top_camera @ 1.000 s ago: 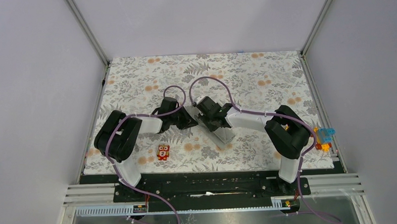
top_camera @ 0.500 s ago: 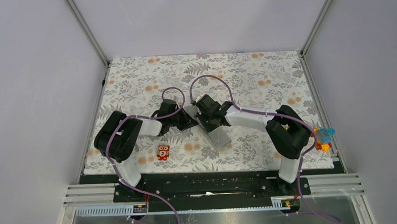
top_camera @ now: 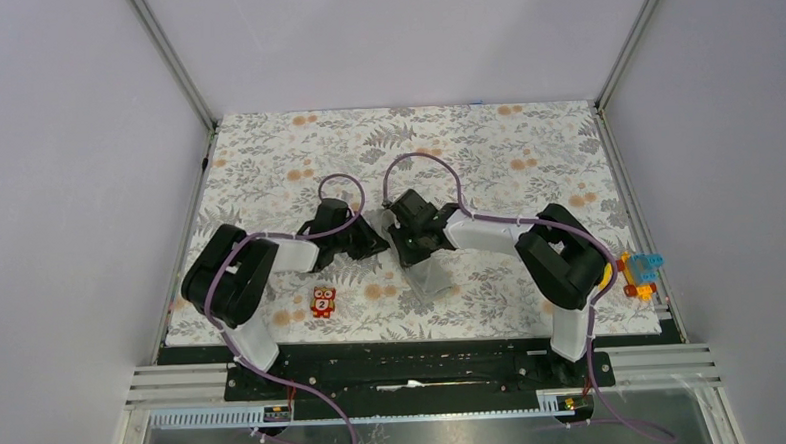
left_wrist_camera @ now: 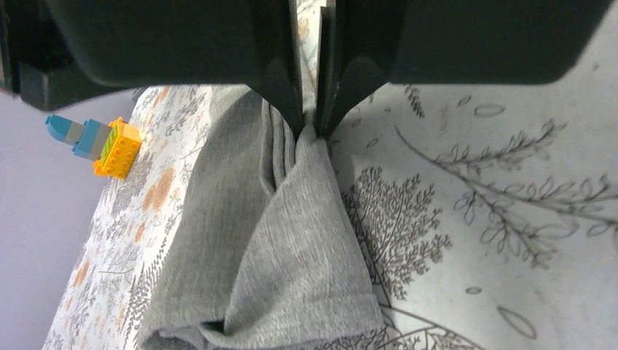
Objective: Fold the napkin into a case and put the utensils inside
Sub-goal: Smooth out the smaller rectangle-folded napkin at the center of the board, then pick up the smaller rectangle-folded napkin from the center of the board.
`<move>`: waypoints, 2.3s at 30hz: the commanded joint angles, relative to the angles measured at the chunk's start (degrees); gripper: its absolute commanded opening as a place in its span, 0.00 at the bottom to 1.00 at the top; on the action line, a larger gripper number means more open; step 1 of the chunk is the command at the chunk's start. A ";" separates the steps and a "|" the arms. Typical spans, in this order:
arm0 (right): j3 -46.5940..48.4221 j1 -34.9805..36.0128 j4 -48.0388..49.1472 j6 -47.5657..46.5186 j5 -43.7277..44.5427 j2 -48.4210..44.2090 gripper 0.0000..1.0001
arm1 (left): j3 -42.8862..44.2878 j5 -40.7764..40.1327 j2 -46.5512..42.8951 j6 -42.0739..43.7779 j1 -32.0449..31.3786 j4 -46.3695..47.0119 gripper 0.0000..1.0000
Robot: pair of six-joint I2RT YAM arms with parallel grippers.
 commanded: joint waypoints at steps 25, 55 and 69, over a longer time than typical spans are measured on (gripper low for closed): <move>-6.90 -1.90 6.69 -0.63 -0.25 -6.60 0.44 | 10.74 8.66 7.98 6.69 3.99 -4.55 0.00; -4.28 9.27 11.14 -6.01 26.75 -1.78 0.00 | 11.99 10.48 -6.48 13.53 8.57 -14.57 0.15; -15.56 1.06 44.95 36.62 -22.49 -8.67 0.00 | 13.21 -3.59 -36.52 16.95 11.69 -33.40 0.41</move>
